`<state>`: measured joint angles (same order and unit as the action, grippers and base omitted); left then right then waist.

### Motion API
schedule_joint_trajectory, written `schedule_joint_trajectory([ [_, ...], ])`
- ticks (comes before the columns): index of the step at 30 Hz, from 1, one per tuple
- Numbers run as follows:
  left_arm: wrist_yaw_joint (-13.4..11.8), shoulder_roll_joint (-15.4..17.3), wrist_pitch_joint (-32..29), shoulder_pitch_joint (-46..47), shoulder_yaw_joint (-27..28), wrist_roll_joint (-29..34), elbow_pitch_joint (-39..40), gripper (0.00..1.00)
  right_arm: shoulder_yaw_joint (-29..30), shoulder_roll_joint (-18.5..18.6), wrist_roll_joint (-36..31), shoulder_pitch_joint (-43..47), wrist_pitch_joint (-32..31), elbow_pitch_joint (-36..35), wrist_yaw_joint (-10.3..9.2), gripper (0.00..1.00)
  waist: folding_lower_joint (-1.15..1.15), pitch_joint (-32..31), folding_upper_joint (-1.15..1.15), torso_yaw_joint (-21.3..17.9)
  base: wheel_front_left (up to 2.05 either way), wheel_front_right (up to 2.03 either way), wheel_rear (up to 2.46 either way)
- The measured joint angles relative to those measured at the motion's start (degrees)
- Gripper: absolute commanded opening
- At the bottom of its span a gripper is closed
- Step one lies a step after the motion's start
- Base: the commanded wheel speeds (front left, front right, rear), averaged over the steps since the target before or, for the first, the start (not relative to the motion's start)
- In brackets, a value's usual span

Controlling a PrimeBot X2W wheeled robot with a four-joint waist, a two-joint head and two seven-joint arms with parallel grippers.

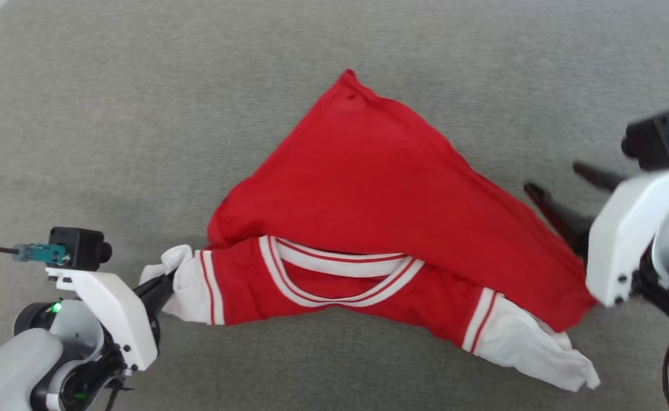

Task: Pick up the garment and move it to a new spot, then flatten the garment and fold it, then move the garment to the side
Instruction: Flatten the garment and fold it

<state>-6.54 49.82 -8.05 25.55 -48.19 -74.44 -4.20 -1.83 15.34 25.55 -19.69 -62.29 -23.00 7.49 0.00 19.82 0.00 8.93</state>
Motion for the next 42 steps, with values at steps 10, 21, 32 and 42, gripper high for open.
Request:
schedule_joint_trajectory([
  [10, 2.36, -4.94, -1.9, 4.25, -2.32, 2.42, -2.29, 0.0, -9.1, 2.25, 1.54, -13.78, 10.39, 13.57, 0.0, 1.0, 0.0, 0.6, 0.0, 5.77, 0.0, 0.0, 0.0],
  [21, 6.24, -12.05, -3.63, 10.4, -4.78, 4.39, -7.69, 0.0, -19.17, 5.77, 4.36, -28.39, 17.12, 37.09, 0.0, 1.0, 0.0, 2.24, 0.0, 14.28, 0.0, 0.0, 0.0],
  [32, 9.59, -17.77, -3.54, 13.29, -6.32, 4.94, -12.83, 0.0, -28.58, 8.34, 6.59, -37.32, 15.57, 57.47, -0.01, 1.0, 0.0, 5.0, 0.0, 21.35, 0.0, 0.0, 0.0],
  [42, 11.1, -18.98, -3.02, 14.11, -6.34, 4.91, -16.61, 0.0, -36.43, 9.2, 11.72, -43.44, 7.03, 63.58, -0.08, 0.0, 0.0, 6.04, 0.0, 21.95, 0.0, 0.0, 0.0],
])
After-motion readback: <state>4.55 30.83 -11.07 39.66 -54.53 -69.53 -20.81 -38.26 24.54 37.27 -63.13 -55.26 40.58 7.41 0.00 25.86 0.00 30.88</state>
